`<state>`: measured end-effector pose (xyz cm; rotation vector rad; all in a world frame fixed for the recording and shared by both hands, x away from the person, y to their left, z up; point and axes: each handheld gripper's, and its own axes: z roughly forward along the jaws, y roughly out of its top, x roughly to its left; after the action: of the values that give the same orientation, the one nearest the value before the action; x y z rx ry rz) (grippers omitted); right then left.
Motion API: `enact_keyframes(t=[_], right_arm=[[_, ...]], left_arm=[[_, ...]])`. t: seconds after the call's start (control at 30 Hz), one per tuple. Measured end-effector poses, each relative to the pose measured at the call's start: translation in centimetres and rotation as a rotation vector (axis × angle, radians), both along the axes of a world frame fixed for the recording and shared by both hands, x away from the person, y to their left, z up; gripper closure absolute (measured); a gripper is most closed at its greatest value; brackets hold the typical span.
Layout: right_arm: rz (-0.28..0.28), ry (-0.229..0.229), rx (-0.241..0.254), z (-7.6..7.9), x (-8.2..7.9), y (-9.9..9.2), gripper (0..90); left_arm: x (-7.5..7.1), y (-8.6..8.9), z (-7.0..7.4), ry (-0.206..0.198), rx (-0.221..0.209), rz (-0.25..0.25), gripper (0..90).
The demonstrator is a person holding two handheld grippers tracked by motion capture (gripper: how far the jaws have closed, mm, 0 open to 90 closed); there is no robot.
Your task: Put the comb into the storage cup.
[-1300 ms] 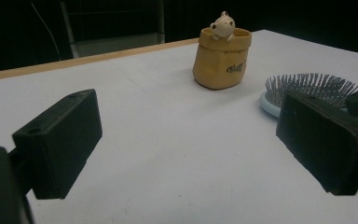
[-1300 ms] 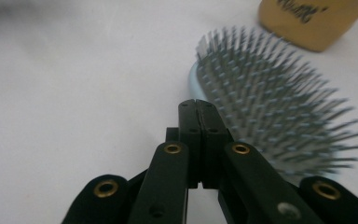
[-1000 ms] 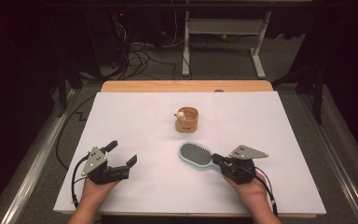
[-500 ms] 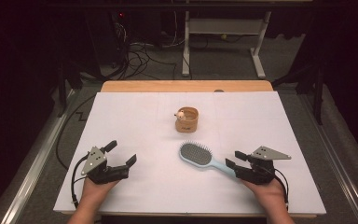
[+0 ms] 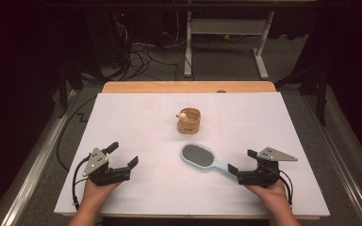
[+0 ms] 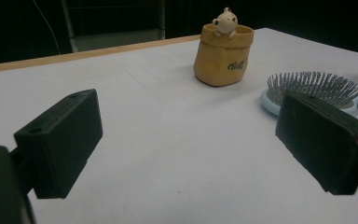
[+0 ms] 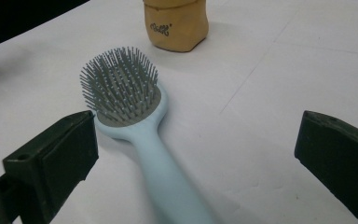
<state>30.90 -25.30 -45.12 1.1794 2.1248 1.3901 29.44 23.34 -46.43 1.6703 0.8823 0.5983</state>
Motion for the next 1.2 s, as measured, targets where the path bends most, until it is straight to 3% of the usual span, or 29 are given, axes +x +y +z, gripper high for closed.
enact_keyframes(t=[0.33,0.43,0.5,0.63,0.77,0.8,0.87,0.93,1.2], right_arm=[[0.001,-0.031,-0.002,0.3,-0.3,0.2,0.2],[-0.016,-0.045,-0.022,0.5,-0.4,0.5,0.2],[-0.019,-0.022,-0.028,0.7,-0.2,0.7,0.2],[-0.017,-0.025,-0.082,1.0,0.1,1.1,0.1],[0.0,0.011,-0.123,0.9,0.7,1.3,0.1],[0.012,0.032,-0.177,0.7,1.0,1.6,0.1],[0.016,0.044,-0.19,0.7,1.1,1.7,0.2],[0.039,0.077,-0.242,0.6,1.3,2.2,0.2],[0.081,0.148,-0.329,0.4,1.6,2.8,0.2]], left_arm=[[0.1,0.0,-0.1,0.002,-0.008,-0.003,7.9],[0.2,0.0,-0.1,0.005,-0.003,-0.006,7.8],[0.2,-0.1,-0.1,-0.002,0.008,0.004,7.5],[0.1,0.0,-0.1,0.008,-0.003,-0.001,7.2],[0.0,-0.2,-0.1,0.011,-0.005,-0.029,7.2],[0.0,-0.4,-0.1,0.009,0.0,-0.037,7.2],[0.0,-0.5,-0.1,0.007,0.005,-0.042,7.2],[-0.1,-0.5,-0.1,0.0,0.011,-0.048,7.1],[-0.1,-0.5,0.0,-0.004,0.009,-0.054,7.2]])
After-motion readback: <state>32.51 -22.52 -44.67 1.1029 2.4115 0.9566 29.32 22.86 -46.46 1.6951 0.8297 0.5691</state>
